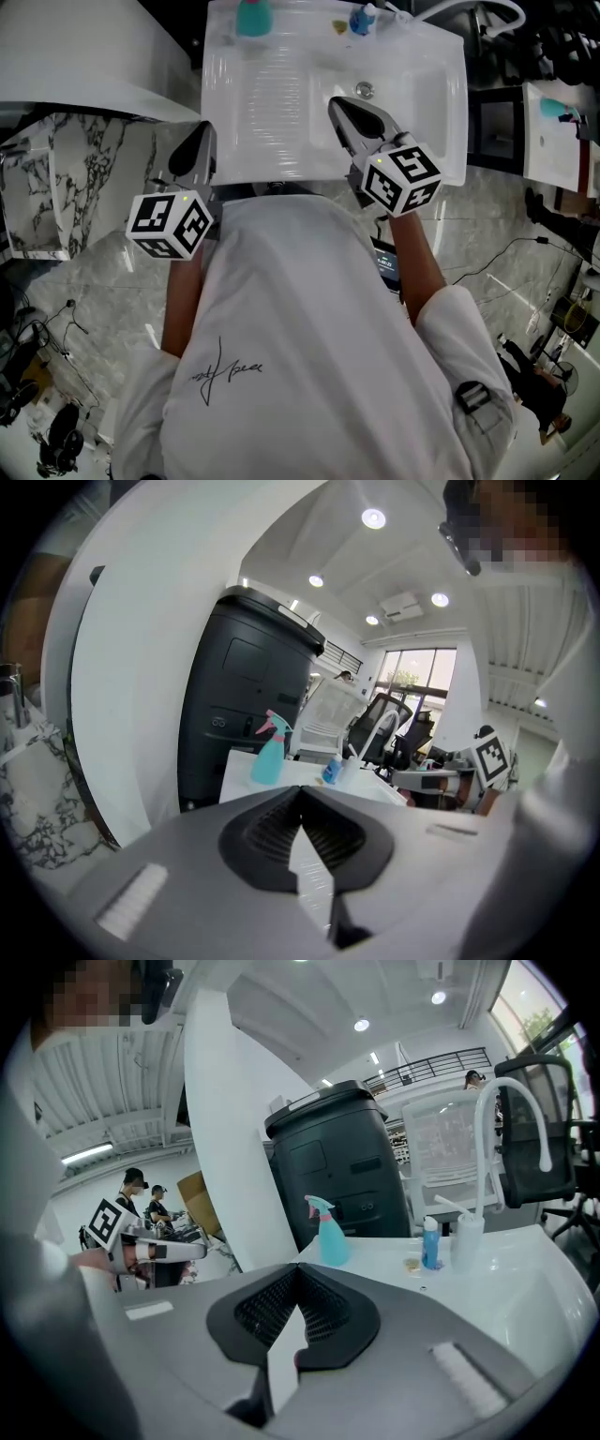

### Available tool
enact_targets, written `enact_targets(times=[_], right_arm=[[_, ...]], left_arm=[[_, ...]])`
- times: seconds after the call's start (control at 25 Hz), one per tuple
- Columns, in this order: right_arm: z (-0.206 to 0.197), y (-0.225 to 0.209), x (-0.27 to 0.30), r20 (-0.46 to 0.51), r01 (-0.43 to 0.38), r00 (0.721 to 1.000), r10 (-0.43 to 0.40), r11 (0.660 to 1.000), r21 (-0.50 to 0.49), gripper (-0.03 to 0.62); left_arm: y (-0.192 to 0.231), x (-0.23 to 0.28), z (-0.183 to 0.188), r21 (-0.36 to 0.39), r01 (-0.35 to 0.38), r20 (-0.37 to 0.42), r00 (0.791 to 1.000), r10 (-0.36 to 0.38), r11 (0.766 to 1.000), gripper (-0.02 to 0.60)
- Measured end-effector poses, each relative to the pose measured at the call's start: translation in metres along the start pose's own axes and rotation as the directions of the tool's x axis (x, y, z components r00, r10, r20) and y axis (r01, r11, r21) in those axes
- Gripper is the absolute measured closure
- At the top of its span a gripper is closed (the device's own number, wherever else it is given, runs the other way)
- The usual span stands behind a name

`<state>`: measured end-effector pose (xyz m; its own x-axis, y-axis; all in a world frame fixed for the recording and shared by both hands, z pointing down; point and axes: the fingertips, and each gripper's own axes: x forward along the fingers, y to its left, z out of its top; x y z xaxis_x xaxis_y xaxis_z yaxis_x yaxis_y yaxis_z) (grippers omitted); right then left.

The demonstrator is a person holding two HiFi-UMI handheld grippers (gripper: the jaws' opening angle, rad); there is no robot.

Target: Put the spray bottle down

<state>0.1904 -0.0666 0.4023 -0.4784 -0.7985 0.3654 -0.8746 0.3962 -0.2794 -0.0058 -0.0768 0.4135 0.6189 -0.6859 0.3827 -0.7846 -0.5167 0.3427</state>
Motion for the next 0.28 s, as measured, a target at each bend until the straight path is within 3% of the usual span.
enact_targets(times=[0.28], right_arm=[[-0.007, 0.007, -0.007, -0.018, -0.046, 0.999, 0.046, 0.999, -0.013, 0.599]], left_arm=[[-0.017, 0.005, -0.014, -0.004, 0.019, -0.047, 0.999, -0.019, 1.000, 0.577]])
